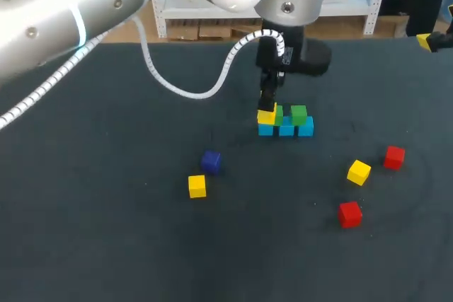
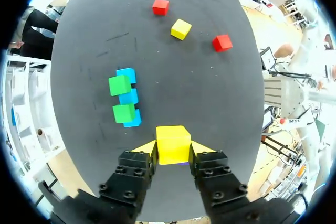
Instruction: Place the blue cubes, place green cubes on the blue cubes, place the yellow cubes on the green cubes, then place the red cubes on the yellow cubes, and place purple cube on the red cubes.
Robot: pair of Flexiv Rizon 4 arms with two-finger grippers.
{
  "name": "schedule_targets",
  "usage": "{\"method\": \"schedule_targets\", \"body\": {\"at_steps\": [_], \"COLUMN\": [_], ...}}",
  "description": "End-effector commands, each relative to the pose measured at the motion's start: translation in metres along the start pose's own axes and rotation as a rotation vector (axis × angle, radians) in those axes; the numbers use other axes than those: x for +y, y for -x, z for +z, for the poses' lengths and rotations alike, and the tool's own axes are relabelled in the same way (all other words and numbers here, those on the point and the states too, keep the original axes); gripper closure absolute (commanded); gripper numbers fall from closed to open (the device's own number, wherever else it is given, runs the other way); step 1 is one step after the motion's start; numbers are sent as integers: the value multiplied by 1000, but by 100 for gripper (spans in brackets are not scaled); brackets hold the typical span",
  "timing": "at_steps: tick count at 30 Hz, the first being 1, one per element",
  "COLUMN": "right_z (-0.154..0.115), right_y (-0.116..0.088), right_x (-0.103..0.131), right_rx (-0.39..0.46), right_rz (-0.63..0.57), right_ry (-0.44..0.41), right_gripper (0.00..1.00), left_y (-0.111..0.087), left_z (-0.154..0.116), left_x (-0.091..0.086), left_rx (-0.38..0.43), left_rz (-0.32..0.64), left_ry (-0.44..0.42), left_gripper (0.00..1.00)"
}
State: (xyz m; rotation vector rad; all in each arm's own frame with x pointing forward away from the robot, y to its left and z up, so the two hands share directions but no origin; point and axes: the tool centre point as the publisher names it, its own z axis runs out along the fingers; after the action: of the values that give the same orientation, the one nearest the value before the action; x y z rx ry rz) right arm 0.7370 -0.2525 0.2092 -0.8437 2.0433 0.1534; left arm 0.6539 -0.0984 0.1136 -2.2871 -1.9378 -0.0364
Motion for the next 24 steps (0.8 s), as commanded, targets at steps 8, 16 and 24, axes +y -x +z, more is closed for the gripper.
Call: {"method": "schedule_targets", "body": {"at_steps": [8,16,24], "right_z": [2,2,2], "right_y": [0,0,0], "right_x": [-3,-3,-3], "right_rx": [-3,-3,-3], "right_rz": [-1,-1,-1], "right_ry": [10,10,10], "right_gripper": [0,0,0], "left_y": [19,30,37], "left_z": [0,2,-3], "left_x": [42,53,60], "left_rx": [-6,-14,-47], "left_rz": [31,41,10], "left_ry": [-34,-53,-119], "left_gripper": [100,100,100]}}
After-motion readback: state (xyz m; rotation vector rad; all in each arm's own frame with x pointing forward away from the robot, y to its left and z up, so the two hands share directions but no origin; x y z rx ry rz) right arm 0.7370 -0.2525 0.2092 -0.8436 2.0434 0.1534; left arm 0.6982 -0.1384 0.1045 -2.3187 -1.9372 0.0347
